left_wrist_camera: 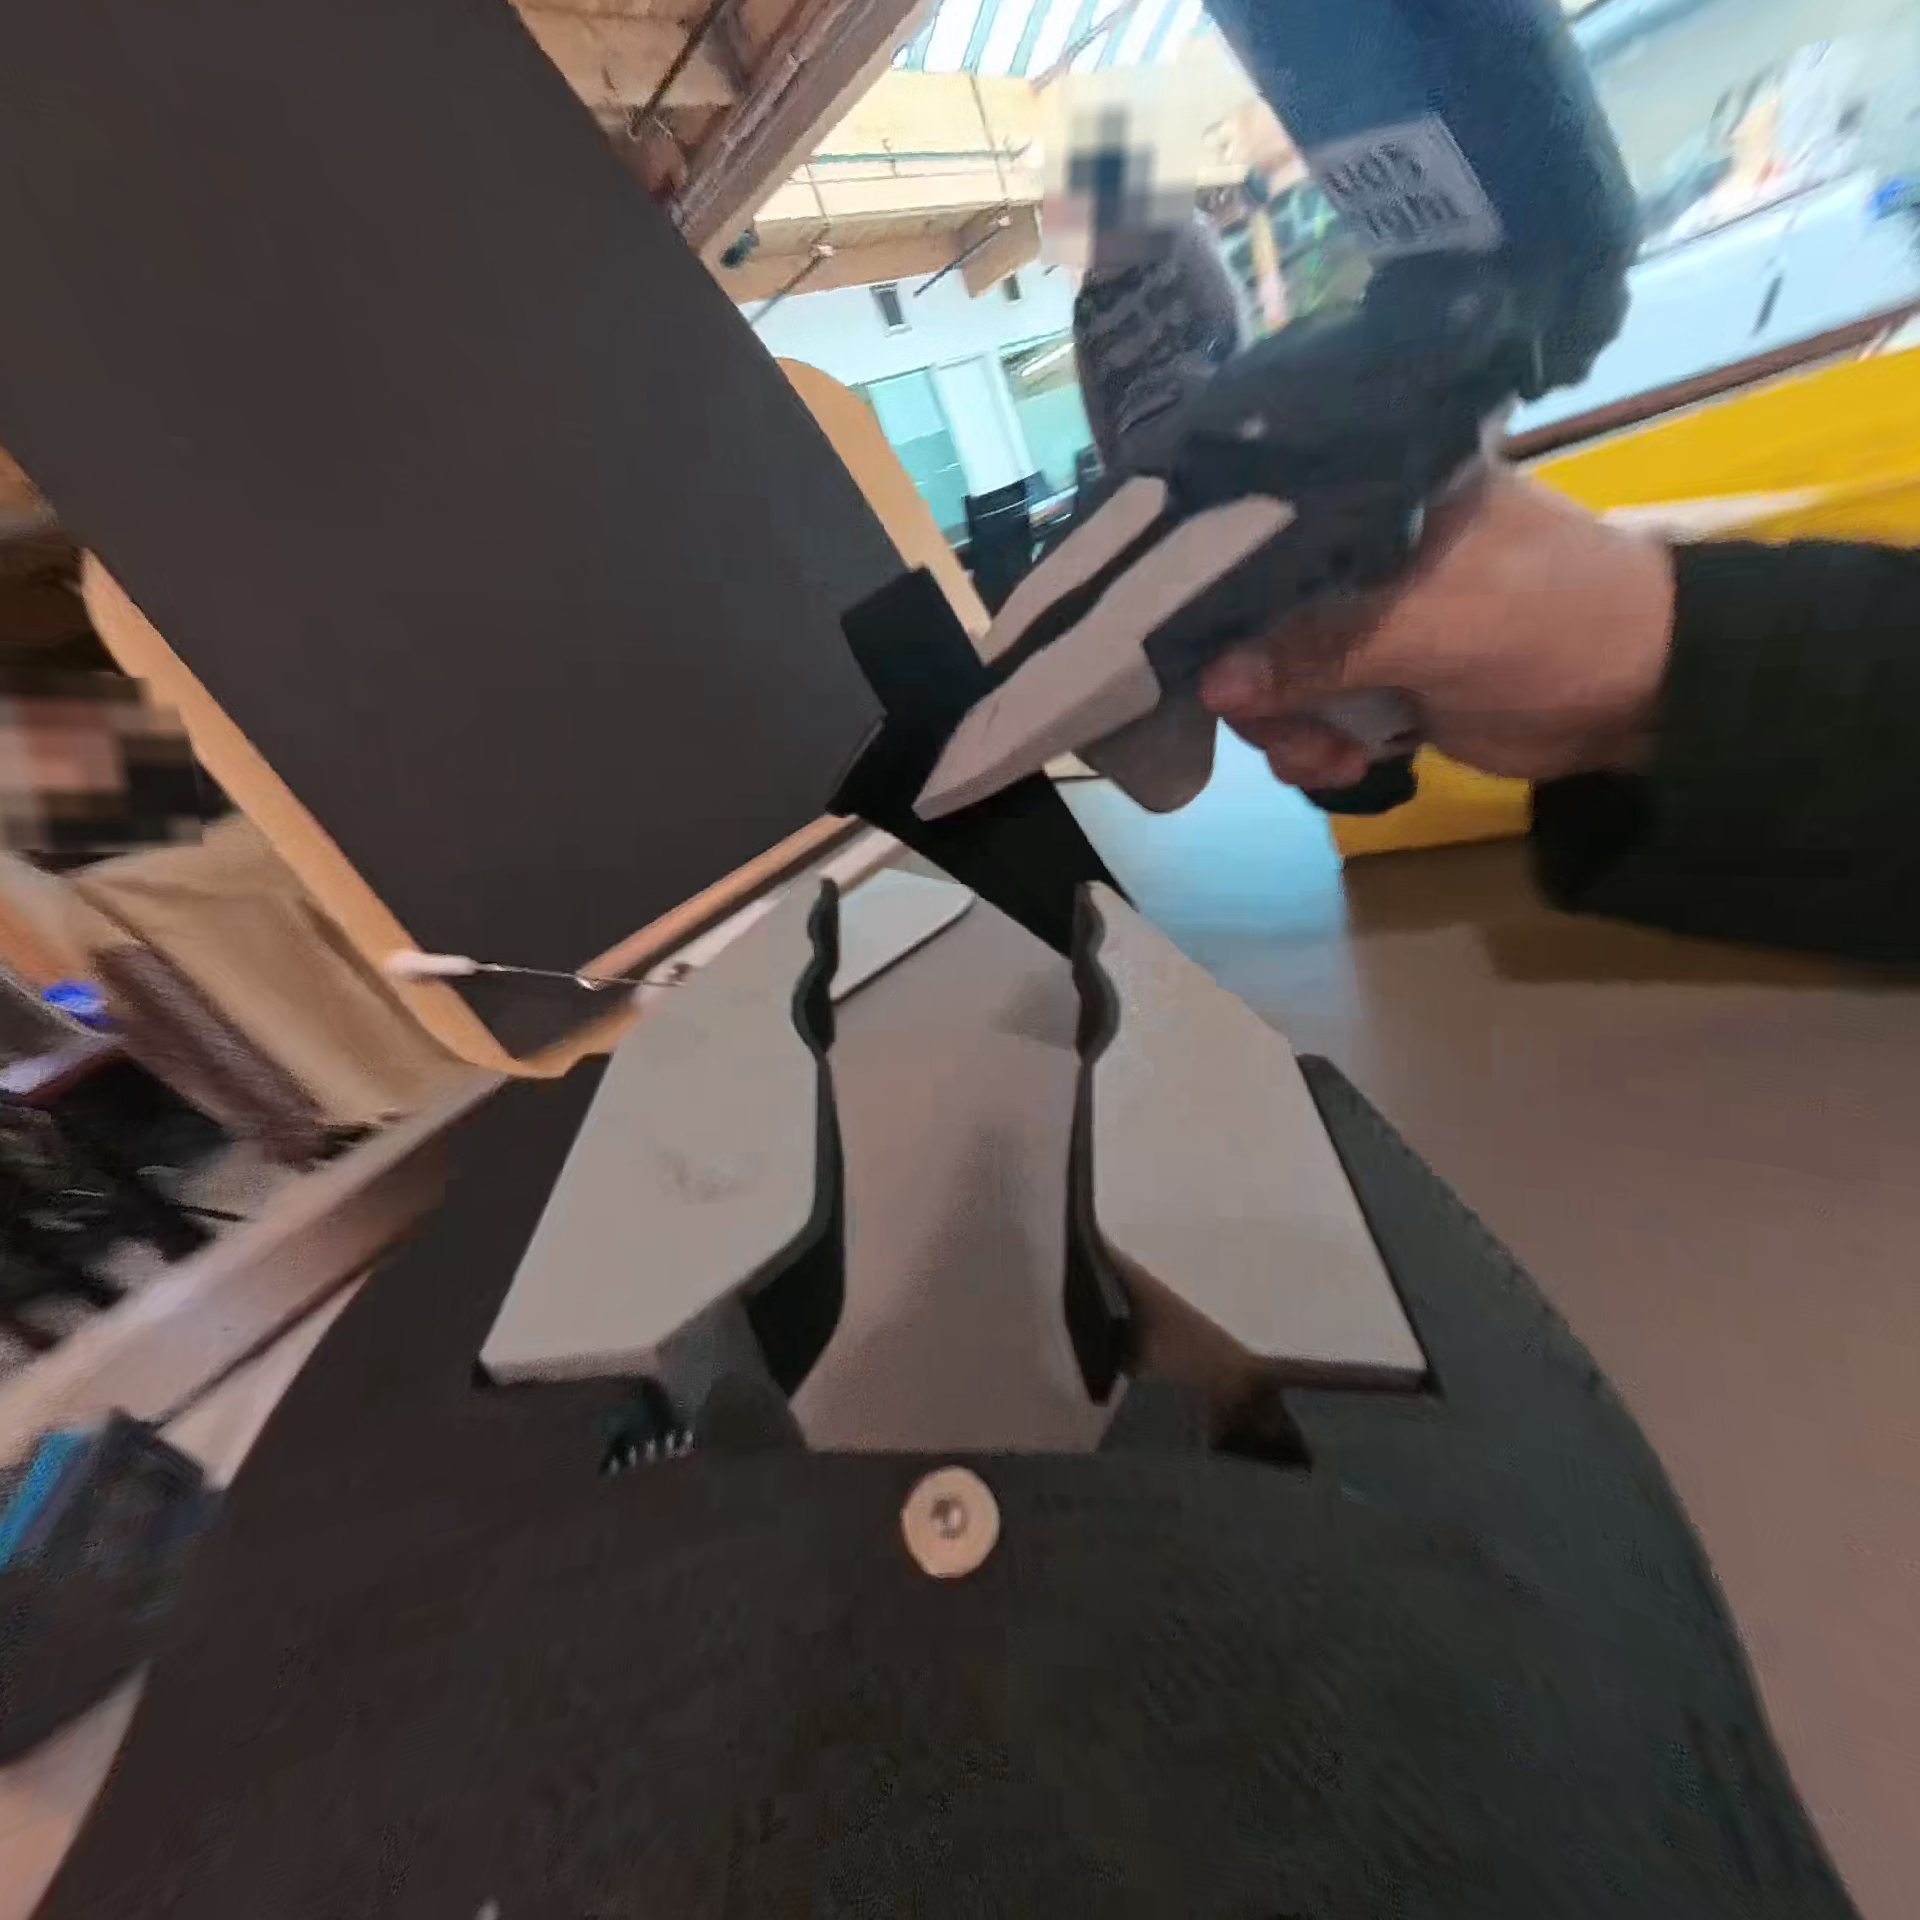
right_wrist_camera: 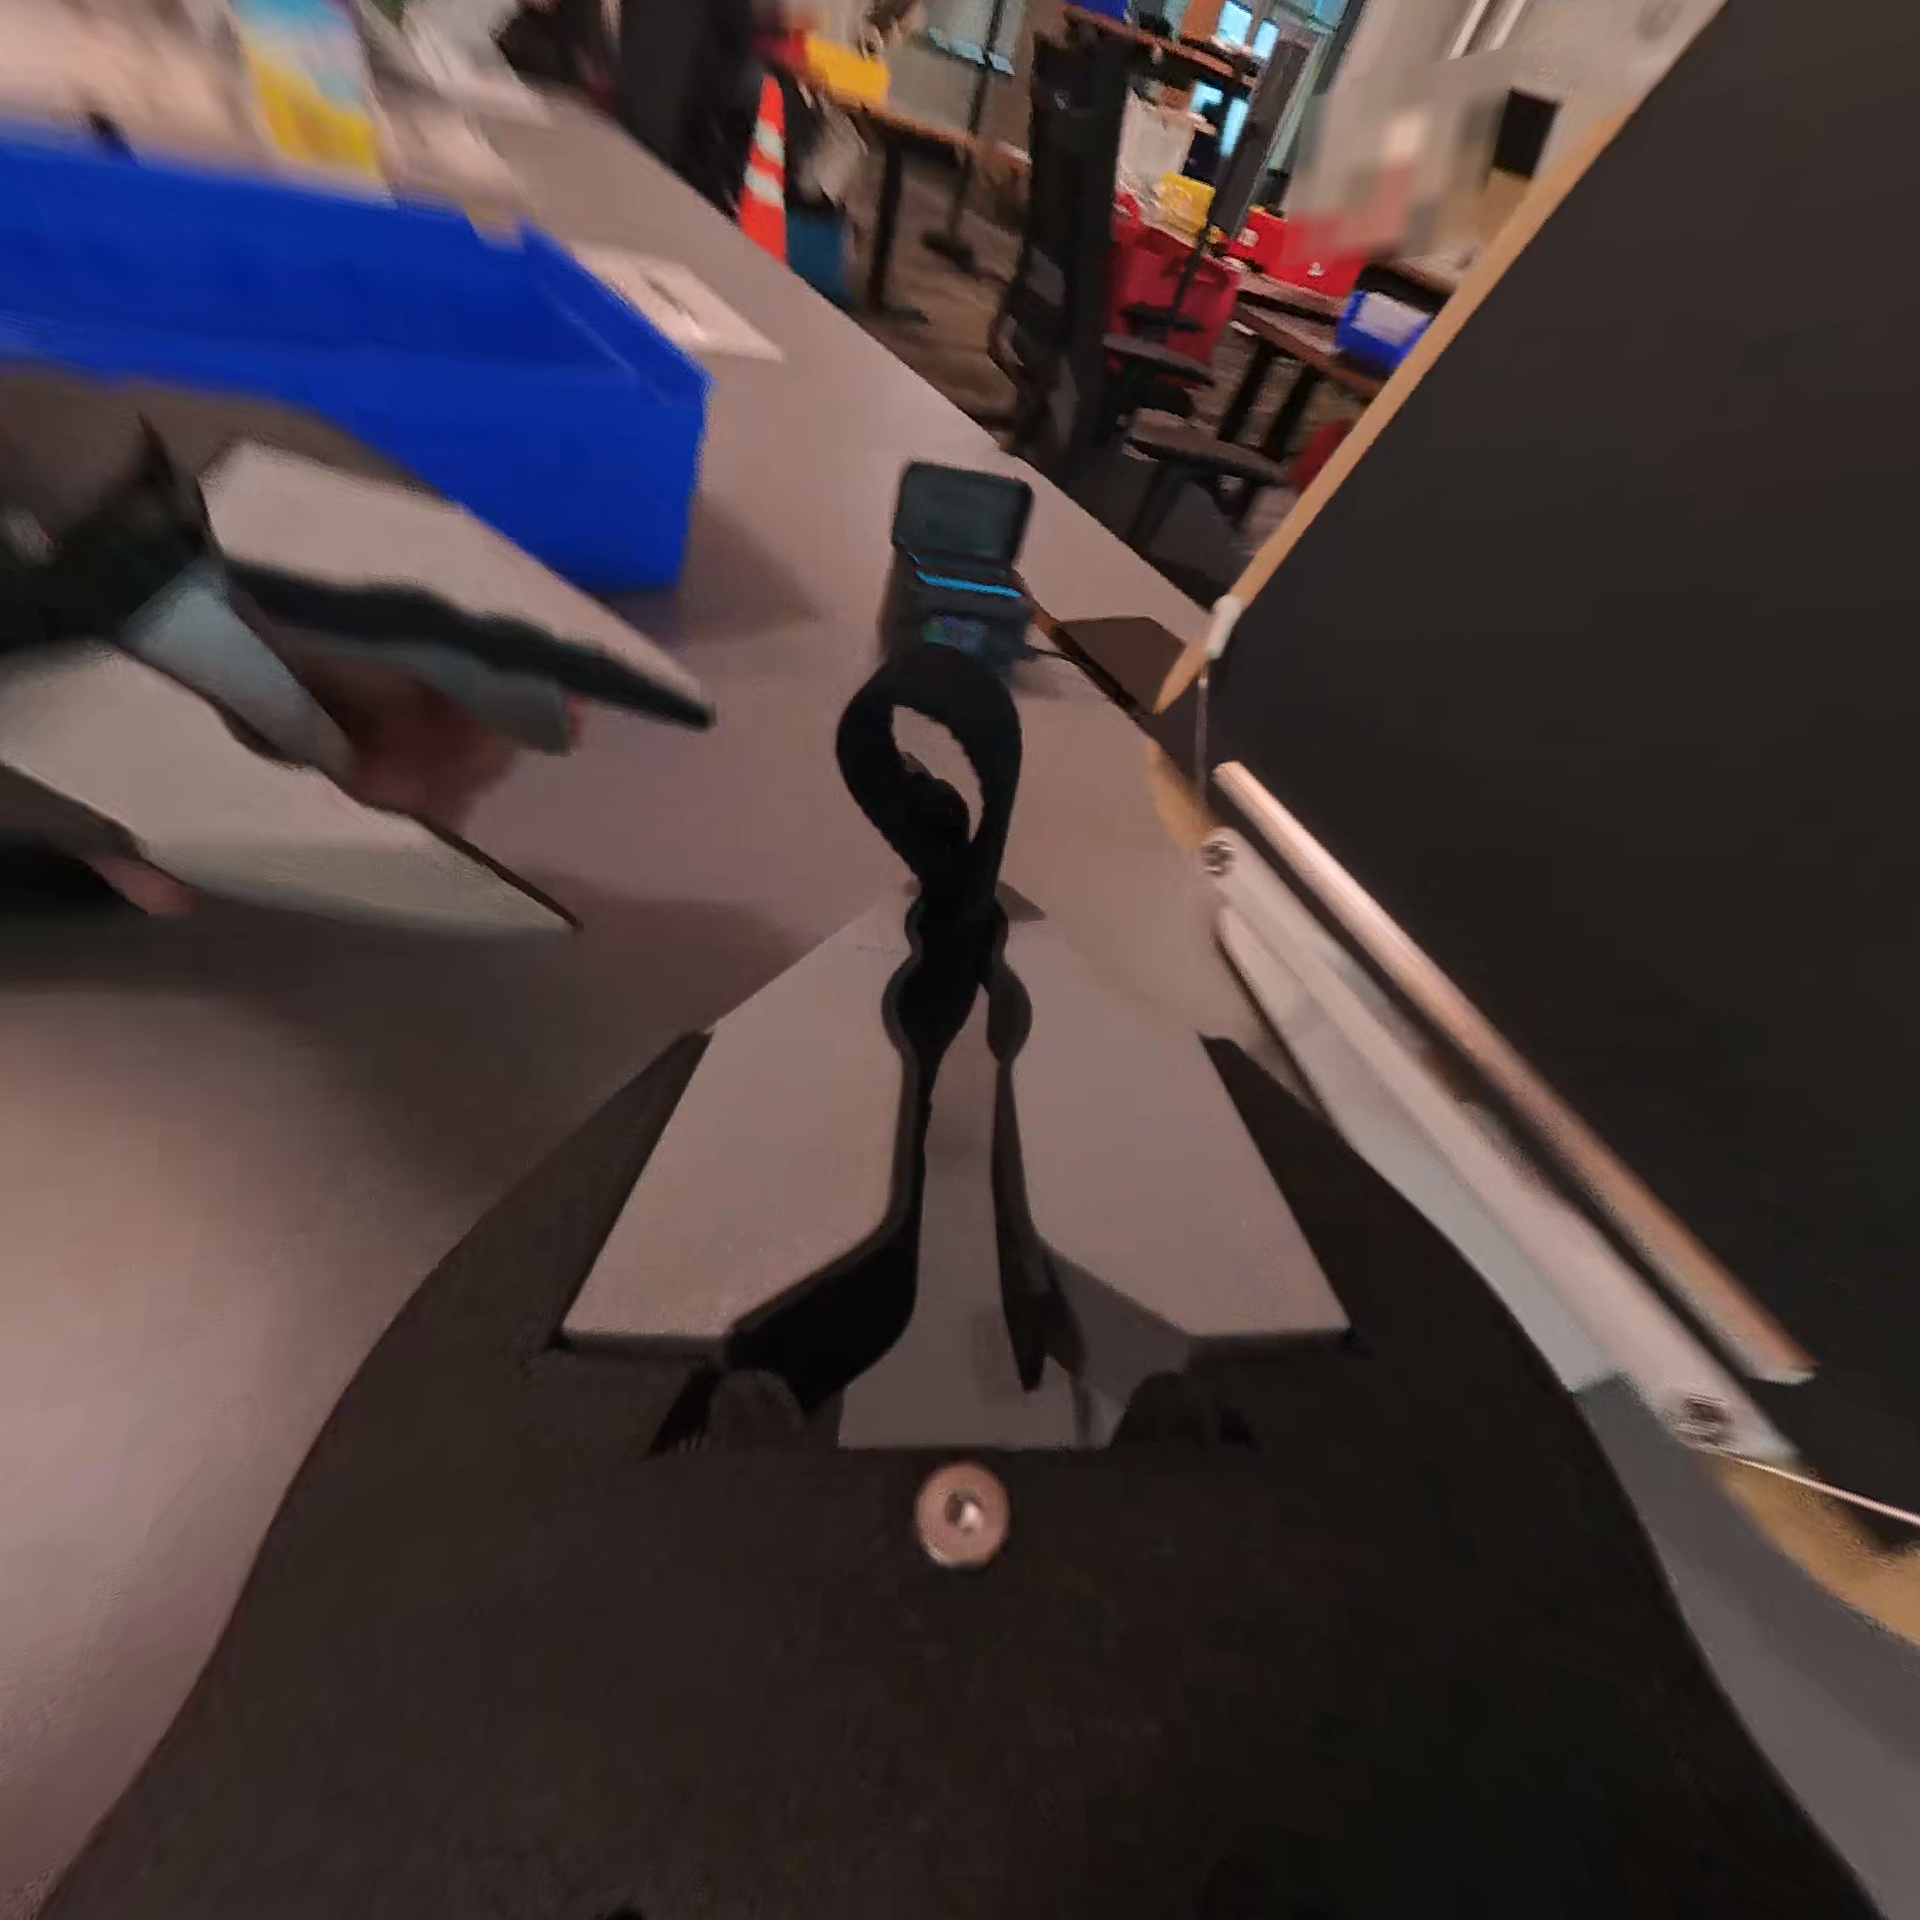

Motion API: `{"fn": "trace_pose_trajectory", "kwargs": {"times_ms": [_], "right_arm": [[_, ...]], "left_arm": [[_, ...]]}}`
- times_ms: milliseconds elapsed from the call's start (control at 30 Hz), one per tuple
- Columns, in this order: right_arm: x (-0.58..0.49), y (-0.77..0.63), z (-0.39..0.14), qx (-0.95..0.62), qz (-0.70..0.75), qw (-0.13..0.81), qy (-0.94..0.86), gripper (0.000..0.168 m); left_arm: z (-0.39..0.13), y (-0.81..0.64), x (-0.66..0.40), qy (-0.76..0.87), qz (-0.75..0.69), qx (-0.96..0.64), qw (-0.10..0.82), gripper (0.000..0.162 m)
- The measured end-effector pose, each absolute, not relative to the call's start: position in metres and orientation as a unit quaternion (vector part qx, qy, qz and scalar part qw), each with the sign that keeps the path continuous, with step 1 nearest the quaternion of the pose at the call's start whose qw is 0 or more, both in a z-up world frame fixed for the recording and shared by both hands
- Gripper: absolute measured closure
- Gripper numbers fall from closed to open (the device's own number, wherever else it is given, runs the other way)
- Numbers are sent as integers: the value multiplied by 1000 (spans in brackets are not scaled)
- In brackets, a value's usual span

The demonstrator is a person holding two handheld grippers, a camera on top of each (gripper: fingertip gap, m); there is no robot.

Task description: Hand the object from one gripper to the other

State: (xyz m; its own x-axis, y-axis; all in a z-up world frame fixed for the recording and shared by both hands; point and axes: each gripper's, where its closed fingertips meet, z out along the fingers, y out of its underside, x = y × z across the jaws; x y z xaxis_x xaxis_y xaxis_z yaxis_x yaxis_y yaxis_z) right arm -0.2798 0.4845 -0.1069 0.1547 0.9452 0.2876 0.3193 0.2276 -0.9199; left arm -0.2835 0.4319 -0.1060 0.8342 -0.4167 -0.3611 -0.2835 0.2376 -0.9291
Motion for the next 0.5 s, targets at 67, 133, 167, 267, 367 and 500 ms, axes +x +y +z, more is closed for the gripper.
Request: {"fn": "trace_pose_trajectory", "kwargs": {"times_ms": [67, 133, 167, 267, 367, 500], "right_arm": [[-278, 490, -111, -519, 192, 568, -609, 167], [-280, 487, -114, -471, 113, 597, -640, 166], [-283, 482, -115, -444, 87, 606, -654, 166], [-294, 466, -127, -386, 50, 606, -694, 167], [-299, 462, -134, -374, 44, 599, -707, 168], [-300, 458, -139, -371, 47, 589, -716, 168]], "left_arm": [[-105, 433, -288, 257, -90, -628, 729, 114], [-106, 437, -295, 238, -89, -638, 727, 113], [-108, 439, -298, 235, -82, -644, 723, 113], [-109, 439, -296, 233, -92, -647, 720, 113], [-103, 436, -295, 242, -75, -633, 732, 118], [-108, 433, -287, 268, -68, -632, 724, 129]]}}
